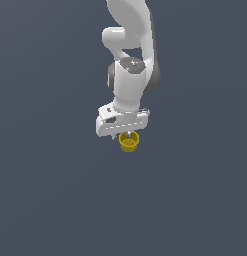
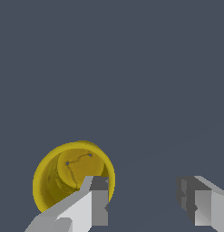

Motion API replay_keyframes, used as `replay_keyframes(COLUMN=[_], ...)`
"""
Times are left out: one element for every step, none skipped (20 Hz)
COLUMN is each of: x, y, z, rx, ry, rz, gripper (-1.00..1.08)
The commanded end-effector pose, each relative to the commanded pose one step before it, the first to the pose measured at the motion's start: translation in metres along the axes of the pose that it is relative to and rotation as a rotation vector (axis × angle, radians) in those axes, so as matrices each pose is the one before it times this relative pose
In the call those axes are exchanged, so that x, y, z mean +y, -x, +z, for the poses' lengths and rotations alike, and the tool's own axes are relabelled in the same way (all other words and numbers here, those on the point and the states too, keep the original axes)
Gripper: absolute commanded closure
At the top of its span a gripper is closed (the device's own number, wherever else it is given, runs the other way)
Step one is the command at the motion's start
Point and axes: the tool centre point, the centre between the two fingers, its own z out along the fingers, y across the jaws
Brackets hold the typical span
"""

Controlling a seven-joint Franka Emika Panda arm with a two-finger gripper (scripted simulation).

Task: Pick up the object and move it to a goal position.

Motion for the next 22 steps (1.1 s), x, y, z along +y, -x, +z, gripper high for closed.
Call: replay_keyframes(x=[-0.00838,-0.00437,-0.00474,-0.00509,-0.00542,-0.00574,-0.00606,-0.00633,-0.00635,-0.00623,-0.00607,-0.00586,-0.00562,-0.00533,-0.00502,-0.00469,-0.00433,-0.00396,-0.00357,-0.00317,-0.00277,-0.00235], y=[0.00761,0.00304,0.00287,0.00268,0.00246,0.00223,0.00197,0.00170,0.00135,0.00101,0.00069,0.00042,0.00018,-0.00002,-0.00019,-0.00032,-0.00042,-0.00048,-0.00052,-0.00053,-0.00052,-0.00047], z=[0.00804,0.00330,0.00318,0.00305,0.00292,0.00279,0.00265,0.00251,0.00229,0.00205,0.00183,0.00164,0.00145,0.00129,0.00113,0.00099,0.00087,0.00075,0.00065,0.00055,0.00046,0.00038], rx=[0.00639,0.00299,0.00310,0.00324,0.00341,0.00361,0.00385,0.00411,0.00424,0.00429,0.00432,0.00431,0.00428,0.00420,0.00409,0.00393,0.00374,0.00351,0.00324,0.00294,0.00262,0.00226], ry=[0.01826,0.00729,0.00679,0.00627,0.00576,0.00525,0.00476,0.00427,0.00367,0.00309,0.00259,0.00216,0.00179,0.00148,0.00121,0.00099,0.00080,0.00065,0.00052,0.00041,0.00033,0.00025], rz=[-0.10589,-0.04746,-0.04790,-0.04819,-0.04846,-0.04870,-0.04892,-0.04897,-0.04719,-0.04478,-0.04233,-0.03984,-0.03734,-0.03481,-0.03227,-0.02971,-0.02714,-0.02457,-0.02199,-0.01940,-0.01684,-0.01422], gripper=[-0.20,-0.20,-0.20,-0.20,-0.20,-0.20,-0.20,-0.20,-0.20,-0.20,-0.20,-0.20,-0.20,-0.20,-0.20,-0.20,-0.20,-0.20,-0.20,-0.20,-0.20,-0.20])
